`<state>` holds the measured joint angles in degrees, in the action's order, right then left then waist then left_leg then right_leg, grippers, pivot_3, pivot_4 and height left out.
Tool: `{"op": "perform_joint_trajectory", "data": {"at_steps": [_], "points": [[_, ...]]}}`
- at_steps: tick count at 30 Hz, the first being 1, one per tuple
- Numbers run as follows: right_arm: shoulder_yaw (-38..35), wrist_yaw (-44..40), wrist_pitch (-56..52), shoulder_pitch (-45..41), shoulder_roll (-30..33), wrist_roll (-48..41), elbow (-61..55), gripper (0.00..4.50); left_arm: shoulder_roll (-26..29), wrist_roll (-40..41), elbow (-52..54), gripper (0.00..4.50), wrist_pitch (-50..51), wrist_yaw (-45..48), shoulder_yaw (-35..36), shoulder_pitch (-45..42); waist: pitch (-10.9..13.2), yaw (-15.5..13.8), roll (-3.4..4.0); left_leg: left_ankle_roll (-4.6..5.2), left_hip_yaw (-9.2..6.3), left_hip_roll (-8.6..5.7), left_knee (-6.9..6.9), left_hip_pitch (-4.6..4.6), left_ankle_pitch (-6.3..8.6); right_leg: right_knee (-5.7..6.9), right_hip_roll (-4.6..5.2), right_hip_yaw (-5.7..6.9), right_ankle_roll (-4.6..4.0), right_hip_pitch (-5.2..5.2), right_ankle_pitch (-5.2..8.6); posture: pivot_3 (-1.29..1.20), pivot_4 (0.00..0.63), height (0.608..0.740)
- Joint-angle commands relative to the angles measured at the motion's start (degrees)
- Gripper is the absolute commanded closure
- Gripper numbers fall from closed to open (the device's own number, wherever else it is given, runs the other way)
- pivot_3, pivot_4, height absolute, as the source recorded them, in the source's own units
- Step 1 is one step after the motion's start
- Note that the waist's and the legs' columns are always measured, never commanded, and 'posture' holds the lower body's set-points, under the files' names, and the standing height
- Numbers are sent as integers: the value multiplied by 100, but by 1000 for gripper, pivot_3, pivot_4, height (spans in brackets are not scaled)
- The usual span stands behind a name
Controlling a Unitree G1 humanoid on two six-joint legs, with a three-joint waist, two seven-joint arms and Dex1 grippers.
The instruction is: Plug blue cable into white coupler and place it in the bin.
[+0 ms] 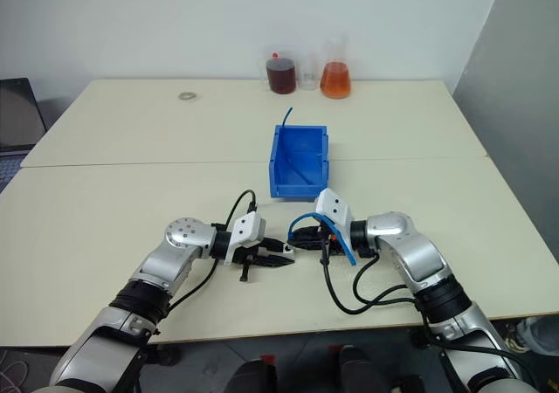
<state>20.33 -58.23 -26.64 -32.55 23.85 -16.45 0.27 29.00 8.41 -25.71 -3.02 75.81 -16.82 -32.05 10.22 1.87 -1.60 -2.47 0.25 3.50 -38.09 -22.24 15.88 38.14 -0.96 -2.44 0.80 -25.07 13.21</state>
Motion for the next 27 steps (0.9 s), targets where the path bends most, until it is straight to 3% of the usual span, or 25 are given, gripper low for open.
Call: {"op": "perform_joint_trajectory", "data": {"at_steps": [1,27], "points": [[121,-66,243,5,-44,217,149,4266,114,-88,53,3699,99,102,-9,126,0,0,0,0,0,0,0,1,0,0,0,0,0,1,0,0,150,740],[465,-610,546,-24,-77,489,471,4266,129,-77,190,3699,251,61,60,173,-6,5,-1,1,3,4,3,33,0,10,-6,-6,11,22,15,0,150,740]]}}
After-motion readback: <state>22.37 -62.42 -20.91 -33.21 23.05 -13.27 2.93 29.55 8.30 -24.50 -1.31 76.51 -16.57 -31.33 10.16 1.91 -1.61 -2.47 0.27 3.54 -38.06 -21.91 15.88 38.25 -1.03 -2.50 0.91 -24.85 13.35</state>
